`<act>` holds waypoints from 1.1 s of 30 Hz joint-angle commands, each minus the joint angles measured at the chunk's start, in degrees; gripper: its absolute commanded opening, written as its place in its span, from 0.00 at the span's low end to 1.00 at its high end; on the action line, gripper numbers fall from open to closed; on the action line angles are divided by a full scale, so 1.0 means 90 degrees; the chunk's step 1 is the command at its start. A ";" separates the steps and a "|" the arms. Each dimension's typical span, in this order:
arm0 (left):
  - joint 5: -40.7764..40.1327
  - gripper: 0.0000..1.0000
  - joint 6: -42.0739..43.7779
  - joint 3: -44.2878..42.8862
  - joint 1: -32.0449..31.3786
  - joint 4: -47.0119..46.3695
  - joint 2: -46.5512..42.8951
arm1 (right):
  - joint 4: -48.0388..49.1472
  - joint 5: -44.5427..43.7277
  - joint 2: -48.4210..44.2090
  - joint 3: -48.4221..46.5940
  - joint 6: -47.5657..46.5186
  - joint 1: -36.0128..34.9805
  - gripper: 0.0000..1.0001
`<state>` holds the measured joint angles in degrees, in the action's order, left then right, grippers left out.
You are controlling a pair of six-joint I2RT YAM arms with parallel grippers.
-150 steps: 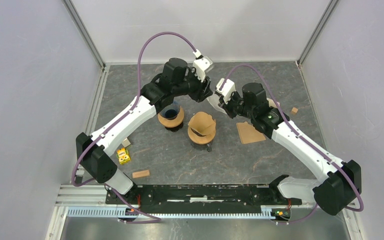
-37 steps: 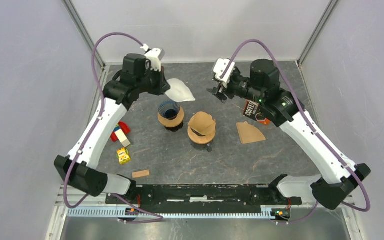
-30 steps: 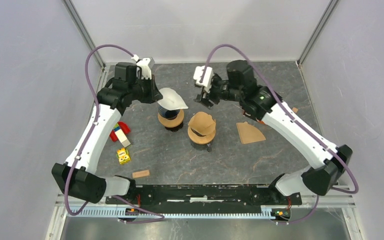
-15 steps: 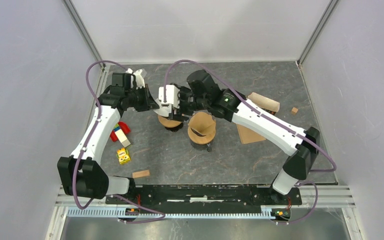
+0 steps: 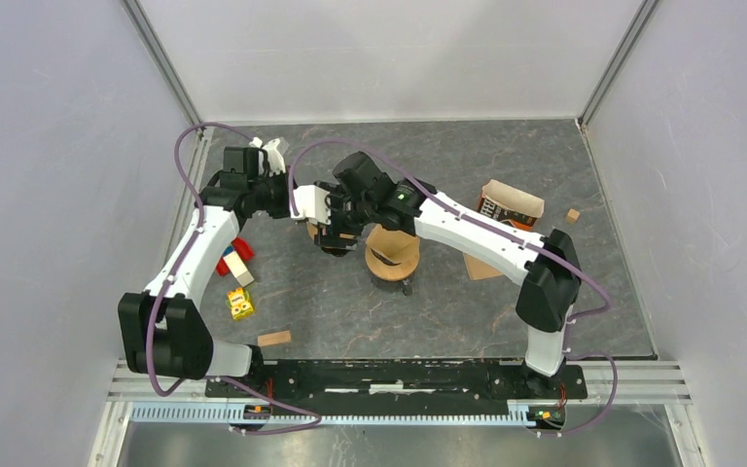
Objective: Place the coffee filter in the dripper
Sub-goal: Place the coffee filter in the coffee dripper.
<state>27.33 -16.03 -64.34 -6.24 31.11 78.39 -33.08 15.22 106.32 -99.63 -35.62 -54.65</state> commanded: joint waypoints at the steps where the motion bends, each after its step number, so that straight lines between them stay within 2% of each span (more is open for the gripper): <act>1: 0.0157 0.02 -0.0142 0.0038 0.0015 -0.0428 0.0026 | 0.0022 -0.0132 0.0183 -0.0277 -0.0152 -0.0058 0.79; 14: -0.0198 0.08 0.0317 0.0107 0.0019 -0.0357 0.0030 | 0.0040 -0.0254 0.0772 -0.0170 -0.0354 -0.0060 0.78; 22: -0.0264 0.28 0.0728 -0.0042 0.0016 -0.0143 0.0154 | -0.0037 -0.0337 0.0954 -0.0324 -0.0476 -0.0045 0.77; 33: -0.0585 0.44 0.1164 -0.0117 0.0019 -0.0107 0.0093 | -0.0202 -0.0319 0.1170 -0.0438 -0.0564 -0.0012 0.75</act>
<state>23.68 -9.87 -63.46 -6.24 30.76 79.94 -34.63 12.80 115.90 -100.75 -39.79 -54.89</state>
